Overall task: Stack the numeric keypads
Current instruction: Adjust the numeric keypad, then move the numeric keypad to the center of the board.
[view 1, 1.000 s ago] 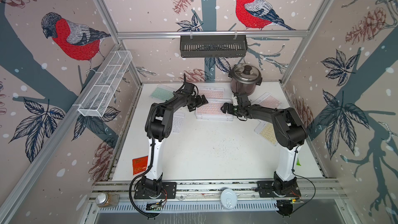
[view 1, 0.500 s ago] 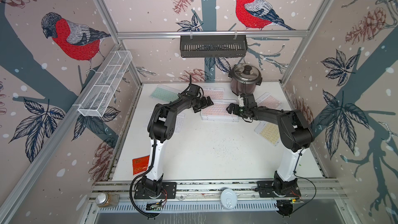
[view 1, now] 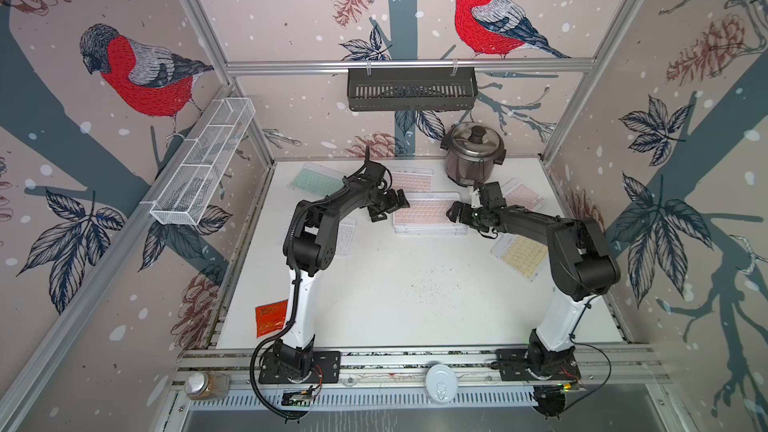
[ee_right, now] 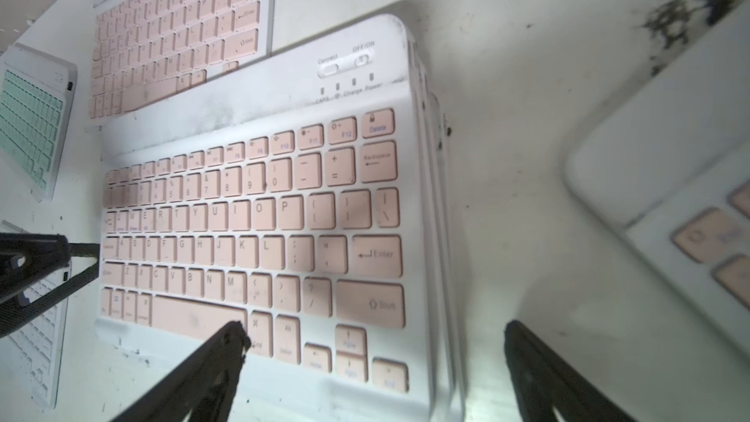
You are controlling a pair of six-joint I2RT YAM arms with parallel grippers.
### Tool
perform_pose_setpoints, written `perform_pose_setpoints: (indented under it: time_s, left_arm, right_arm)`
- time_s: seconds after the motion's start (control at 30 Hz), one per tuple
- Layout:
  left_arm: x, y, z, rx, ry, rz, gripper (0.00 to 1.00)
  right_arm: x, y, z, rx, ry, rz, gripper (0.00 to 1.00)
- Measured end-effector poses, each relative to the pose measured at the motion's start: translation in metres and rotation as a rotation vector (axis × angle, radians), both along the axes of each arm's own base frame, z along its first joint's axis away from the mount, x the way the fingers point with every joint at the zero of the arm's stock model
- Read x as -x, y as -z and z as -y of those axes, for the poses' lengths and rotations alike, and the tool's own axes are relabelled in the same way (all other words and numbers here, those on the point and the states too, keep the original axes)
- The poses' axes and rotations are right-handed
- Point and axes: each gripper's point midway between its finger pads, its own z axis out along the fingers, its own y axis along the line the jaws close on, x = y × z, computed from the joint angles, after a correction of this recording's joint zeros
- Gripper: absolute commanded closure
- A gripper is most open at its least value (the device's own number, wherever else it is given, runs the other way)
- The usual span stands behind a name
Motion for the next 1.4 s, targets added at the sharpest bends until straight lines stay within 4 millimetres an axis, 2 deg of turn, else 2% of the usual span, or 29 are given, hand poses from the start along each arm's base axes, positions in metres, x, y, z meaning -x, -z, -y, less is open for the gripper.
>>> perform_pose_setpoints:
  time_s: [0.13, 0.2, 0.3, 0.43, 0.5, 0.57, 0.67, 0.83, 1.0, 1.03, 1.23, 1.4]
  left_arm:
    - [-0.004, -0.033, -0.052, -0.088, -0.063, 0.045, 0.01]
    - [-0.004, -0.054, -0.086, -0.139, -0.107, 0.089, 0.01]
    - [0.002, -0.061, -0.153, -0.233, -0.217, 0.093, 0.01]
    - [0.029, -0.041, -0.262, -0.346, -0.428, -0.002, 0.02]
    - [0.043, -0.036, -0.306, -0.397, -0.521, -0.034, 0.02]
    - [0.048, -0.032, -0.336, -0.431, -0.569, -0.043, 0.01]
    - [0.046, -0.023, -0.358, -0.493, -0.573, -0.05, 0.01]
    - [0.018, 0.0, -0.381, -0.596, -0.537, -0.041, 0.01]
    - [-0.003, 0.031, -0.386, -0.602, -0.485, -0.059, 0.01]
    - [-0.009, 0.032, -0.385, -0.59, -0.474, -0.044, 0.01]
    - [-0.008, 0.042, -0.382, -0.58, -0.46, -0.044, 0.01]
    - [-0.002, 0.045, -0.376, -0.556, -0.464, -0.009, 0.01]
  right_arm:
    - [0.009, -0.03, 0.005, 0.034, 0.021, 0.053, 0.0]
    - [0.015, -0.048, -0.005, 0.055, 0.004, 0.093, 0.0]
    - [0.03, -0.064, -0.038, 0.077, -0.078, 0.146, 0.0]
    - [0.055, -0.072, -0.101, 0.076, -0.227, 0.183, 0.0]
    - [0.066, -0.072, -0.134, 0.061, -0.301, 0.193, 0.0]
    - [0.074, -0.069, -0.162, 0.051, -0.36, 0.196, 0.0]
    - [0.085, -0.06, -0.2, 0.041, -0.436, 0.192, 0.0]
    - [0.1, -0.04, -0.249, -0.008, -0.537, 0.159, 0.0]
    - [0.108, -0.022, -0.286, -0.054, -0.586, 0.116, 0.0]
    - [0.109, -0.02, -0.293, -0.074, -0.589, 0.106, 0.0]
    - [0.109, 0.0, -0.318, -0.125, -0.611, 0.052, 0.0]
    - [0.106, 0.003, -0.331, -0.174, -0.609, 0.023, 0.0]
